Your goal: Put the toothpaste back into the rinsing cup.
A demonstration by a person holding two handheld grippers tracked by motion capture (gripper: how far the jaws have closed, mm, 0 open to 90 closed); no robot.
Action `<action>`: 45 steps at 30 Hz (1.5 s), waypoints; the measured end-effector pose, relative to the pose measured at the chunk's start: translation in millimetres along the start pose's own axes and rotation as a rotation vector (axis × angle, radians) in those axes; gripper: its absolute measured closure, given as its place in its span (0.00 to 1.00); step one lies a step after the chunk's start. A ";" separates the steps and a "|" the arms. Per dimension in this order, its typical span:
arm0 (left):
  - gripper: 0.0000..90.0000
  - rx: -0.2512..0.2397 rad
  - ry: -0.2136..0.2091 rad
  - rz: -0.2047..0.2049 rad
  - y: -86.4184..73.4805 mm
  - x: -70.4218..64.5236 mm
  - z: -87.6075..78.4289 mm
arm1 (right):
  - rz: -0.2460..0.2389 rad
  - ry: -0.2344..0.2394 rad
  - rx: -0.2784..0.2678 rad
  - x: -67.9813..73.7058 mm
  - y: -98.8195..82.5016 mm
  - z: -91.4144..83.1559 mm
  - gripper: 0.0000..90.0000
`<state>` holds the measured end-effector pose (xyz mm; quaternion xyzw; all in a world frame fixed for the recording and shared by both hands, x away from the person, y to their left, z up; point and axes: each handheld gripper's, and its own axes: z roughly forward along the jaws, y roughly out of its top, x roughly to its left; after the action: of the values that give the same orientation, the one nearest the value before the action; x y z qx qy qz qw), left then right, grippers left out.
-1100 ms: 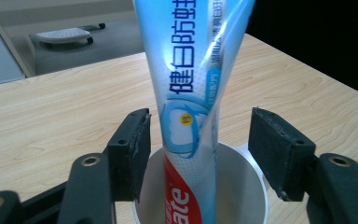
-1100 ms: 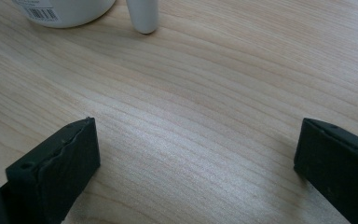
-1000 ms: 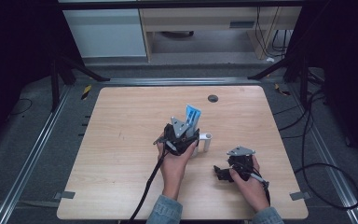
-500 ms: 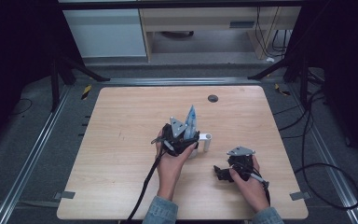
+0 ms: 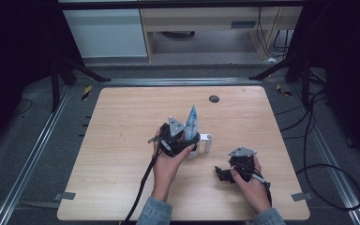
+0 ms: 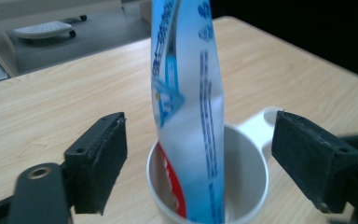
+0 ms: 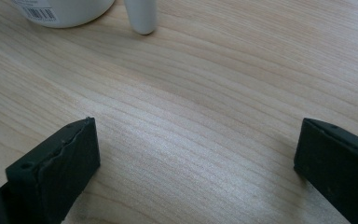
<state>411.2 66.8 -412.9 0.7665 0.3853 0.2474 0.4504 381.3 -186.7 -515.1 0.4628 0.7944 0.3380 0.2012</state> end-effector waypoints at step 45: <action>0.08 0.268 0.114 0.239 -19.9 83.0 -54.8 | -0.001 -0.001 -0.001 0.0 0.0 0.1 0.00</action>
<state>412.2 167.6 -401.9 0.8447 0.3461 0.2885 0.2889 381.3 -186.7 -515.1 0.4624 0.7944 0.3381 0.2019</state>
